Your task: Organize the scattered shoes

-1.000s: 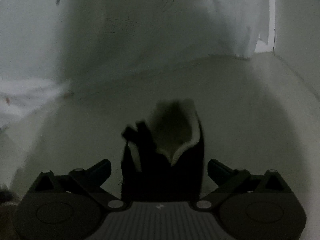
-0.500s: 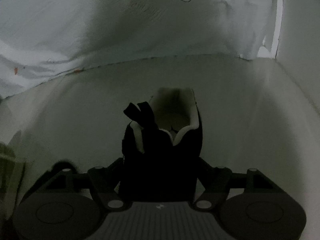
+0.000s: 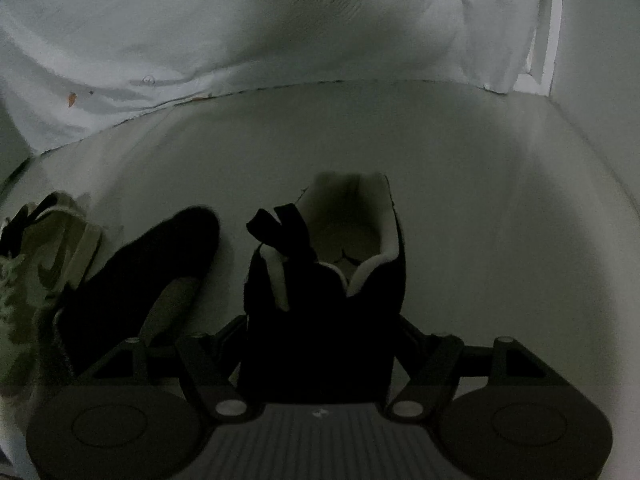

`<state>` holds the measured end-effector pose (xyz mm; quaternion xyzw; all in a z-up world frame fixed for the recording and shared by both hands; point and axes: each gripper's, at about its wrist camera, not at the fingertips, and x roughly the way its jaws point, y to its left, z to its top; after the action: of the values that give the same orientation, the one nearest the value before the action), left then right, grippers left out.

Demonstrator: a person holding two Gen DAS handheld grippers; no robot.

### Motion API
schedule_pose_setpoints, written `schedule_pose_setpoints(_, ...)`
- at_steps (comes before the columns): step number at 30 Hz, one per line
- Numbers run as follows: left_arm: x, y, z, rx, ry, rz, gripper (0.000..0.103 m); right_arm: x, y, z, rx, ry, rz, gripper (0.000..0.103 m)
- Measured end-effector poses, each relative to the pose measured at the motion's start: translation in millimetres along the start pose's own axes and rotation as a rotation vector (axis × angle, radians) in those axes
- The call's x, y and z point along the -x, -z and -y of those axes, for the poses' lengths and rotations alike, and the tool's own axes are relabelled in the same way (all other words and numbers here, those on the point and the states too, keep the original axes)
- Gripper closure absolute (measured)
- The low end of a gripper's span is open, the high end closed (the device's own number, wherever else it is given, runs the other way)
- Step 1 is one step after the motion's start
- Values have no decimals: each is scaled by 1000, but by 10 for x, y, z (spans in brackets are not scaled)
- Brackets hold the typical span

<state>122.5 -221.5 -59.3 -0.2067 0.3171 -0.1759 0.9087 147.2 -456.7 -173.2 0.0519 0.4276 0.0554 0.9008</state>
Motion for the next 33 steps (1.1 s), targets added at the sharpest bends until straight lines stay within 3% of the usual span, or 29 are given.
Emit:
schedule_pose_setpoints(4, 202, 93, -35, 4, -10, -9, 1, 103, 132, -72, -11, 1, -10, 27)
schedule_pose_setpoints(7, 316, 136, -82, 19, -12, -17, 1, 146, 235, -116, -1, -21, -17, 15)
schedule_pose_setpoints(9, 423, 160, -111, 14, -23, -15, 1, 188, 276, -107, -5, -25, -11, 14)
schedule_pose_setpoints(15, 609, 225, -307, 51, -42, -4, 1, 736, 277, -335, 45, 38, 146, 14)
schedule_pose_setpoints(18, 658, 251, -411, 63, -48, -3, 1, 908, 263, -614, 150, -44, 166, 14)
schedule_pose_setpoints(21, 689, 256, -489, 67, -46, 4, 1, 765, 308, -990, 273, -133, 100, 16)
schedule_pose_setpoints(24, 738, 244, -555, 55, -49, 10, 1, 539, 288, -1182, 304, -128, 19, 33)
schedule_pose_setpoints(27, 812, 232, -628, 42, -58, 24, 1, 305, 189, -1246, 251, -132, -42, 56)
schedule_pose_setpoints(28, 841, 229, -675, 47, -67, 28, 1, 254, 157, -1253, 237, -134, -55, 75)
schedule_pose_setpoints(33, 886, 165, -880, 87, -111, 49, 1, 78, -16, -1330, 217, -116, -84, 79)
